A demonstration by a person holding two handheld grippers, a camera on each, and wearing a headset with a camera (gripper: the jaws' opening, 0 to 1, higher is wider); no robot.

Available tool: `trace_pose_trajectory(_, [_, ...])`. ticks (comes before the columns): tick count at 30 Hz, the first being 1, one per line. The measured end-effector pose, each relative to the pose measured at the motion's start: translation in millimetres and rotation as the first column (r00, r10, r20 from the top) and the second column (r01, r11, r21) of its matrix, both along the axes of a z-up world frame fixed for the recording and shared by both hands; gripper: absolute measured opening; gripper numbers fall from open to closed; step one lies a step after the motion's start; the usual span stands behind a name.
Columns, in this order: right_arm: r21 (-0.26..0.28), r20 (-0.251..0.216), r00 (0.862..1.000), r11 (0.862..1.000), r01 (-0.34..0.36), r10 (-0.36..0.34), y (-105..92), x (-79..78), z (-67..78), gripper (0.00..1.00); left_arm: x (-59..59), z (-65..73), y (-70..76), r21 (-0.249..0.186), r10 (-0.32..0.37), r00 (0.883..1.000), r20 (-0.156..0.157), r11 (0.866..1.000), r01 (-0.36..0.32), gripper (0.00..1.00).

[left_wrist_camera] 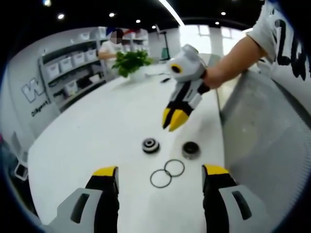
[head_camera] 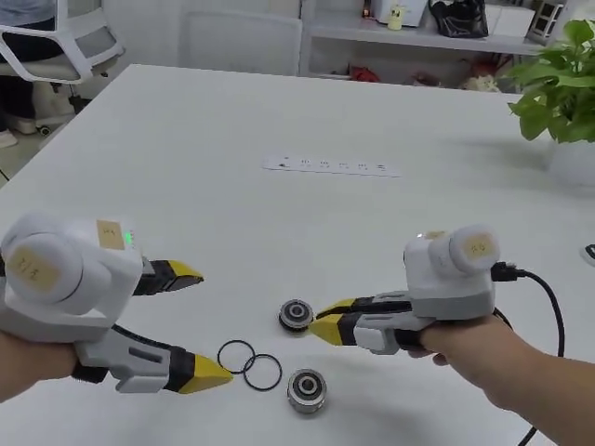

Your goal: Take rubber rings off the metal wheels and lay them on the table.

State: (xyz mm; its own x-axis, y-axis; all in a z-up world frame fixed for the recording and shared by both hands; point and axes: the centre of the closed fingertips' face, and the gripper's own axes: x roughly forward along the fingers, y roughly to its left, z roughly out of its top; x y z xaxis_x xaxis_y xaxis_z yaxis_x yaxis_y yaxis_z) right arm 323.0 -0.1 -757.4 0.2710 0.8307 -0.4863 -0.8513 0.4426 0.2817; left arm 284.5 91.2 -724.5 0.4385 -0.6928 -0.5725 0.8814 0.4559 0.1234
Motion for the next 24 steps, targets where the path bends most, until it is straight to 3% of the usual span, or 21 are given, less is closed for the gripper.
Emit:
trace_pose_trajectory(13, [0.003,0.025,0.999,1.000,0.027,-0.027,-9.2,9.0,3.4,0.13,13.0,1.3,-0.2,-0.004,0.015,1.000,0.005,1.000,-0.015,0.70])
trace_pose_trajectory(24, [-0.027,0.060,0.998,1.000,0.012,-0.010,-10.6,12.5,-1.2,0.18,20.4,-2.1,-0.8,-0.007,0.028,1.000,0.000,1.000,-0.028,0.69])
